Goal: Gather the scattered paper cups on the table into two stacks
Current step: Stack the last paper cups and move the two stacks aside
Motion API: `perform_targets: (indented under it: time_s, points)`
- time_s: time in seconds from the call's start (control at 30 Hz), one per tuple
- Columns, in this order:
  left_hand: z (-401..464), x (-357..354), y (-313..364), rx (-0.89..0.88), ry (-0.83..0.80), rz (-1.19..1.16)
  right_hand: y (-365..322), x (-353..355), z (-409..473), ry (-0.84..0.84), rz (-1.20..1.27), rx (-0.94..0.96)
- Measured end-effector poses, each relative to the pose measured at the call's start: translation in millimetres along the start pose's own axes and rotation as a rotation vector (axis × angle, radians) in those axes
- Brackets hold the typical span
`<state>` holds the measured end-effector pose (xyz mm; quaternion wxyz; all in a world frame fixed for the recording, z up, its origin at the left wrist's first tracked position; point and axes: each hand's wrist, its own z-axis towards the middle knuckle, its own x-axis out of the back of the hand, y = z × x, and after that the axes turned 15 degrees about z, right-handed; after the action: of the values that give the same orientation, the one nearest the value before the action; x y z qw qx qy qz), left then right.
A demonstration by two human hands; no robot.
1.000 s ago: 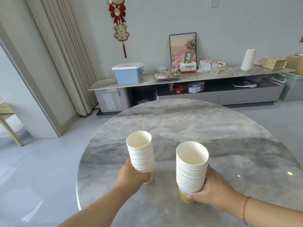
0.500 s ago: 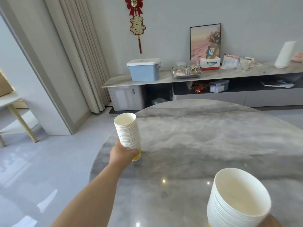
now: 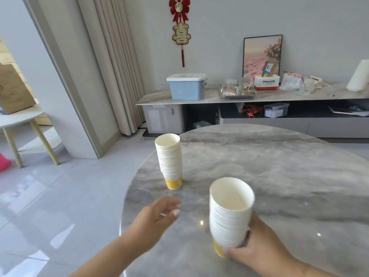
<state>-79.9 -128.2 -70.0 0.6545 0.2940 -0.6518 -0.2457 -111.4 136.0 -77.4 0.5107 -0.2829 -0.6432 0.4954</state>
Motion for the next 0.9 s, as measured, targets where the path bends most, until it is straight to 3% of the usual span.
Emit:
perform_targets:
  time_s: [0.13, 0.47, 0.9]
  points:
    - [-8.4, -12.4, -6.0, -0.057, -0.127, -0.025, -14.3, -50.3, 37.6, 0.004, 0.064, 0.043]
    - [9.4, 15.7, -37.9, 0.107, 0.217, 0.027, -33.9, -118.6, 86.5, -0.133, 0.148, 0.059]
    - [13.8, 14.4, -43.6, 0.121, 0.272, 0.002, -39.9, -128.0, 93.1, -0.137, 0.166, 0.042]
